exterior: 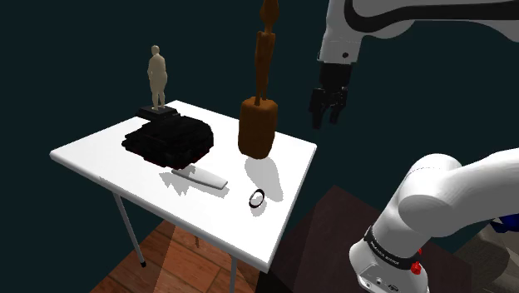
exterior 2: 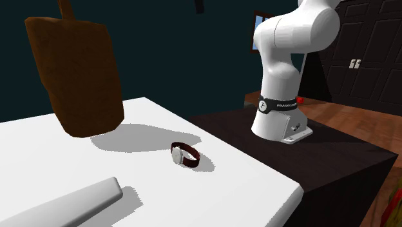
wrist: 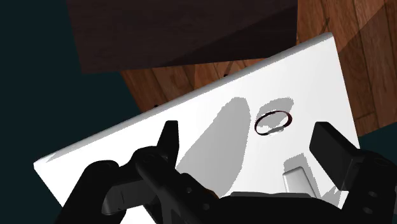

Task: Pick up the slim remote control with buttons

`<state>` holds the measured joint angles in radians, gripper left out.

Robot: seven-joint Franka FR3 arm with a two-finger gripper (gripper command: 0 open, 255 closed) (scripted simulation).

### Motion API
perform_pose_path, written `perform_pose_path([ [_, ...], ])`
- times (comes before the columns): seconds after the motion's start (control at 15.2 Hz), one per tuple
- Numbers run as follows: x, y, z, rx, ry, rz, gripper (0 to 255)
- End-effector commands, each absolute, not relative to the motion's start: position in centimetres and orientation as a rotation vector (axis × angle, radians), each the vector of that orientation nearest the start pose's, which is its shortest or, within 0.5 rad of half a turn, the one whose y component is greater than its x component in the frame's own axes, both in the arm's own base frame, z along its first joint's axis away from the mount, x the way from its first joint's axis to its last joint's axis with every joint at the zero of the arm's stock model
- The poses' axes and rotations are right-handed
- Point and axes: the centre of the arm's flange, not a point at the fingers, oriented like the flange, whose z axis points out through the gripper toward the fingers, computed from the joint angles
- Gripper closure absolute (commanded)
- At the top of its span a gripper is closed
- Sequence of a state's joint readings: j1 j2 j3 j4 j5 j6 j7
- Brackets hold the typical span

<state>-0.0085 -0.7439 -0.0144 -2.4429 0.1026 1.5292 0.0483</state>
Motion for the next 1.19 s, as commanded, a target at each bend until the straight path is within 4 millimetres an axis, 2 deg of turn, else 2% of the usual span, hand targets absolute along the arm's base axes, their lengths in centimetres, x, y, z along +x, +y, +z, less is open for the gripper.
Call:
perform_pose_path([
  [0.0, 30.7, 0.3, 53.4, -3.019, 0.107, 0.260, 0],
  [1.12, 45.8, 10.7, 41.1, -3.074, -0.204, 0.154, 0],
])
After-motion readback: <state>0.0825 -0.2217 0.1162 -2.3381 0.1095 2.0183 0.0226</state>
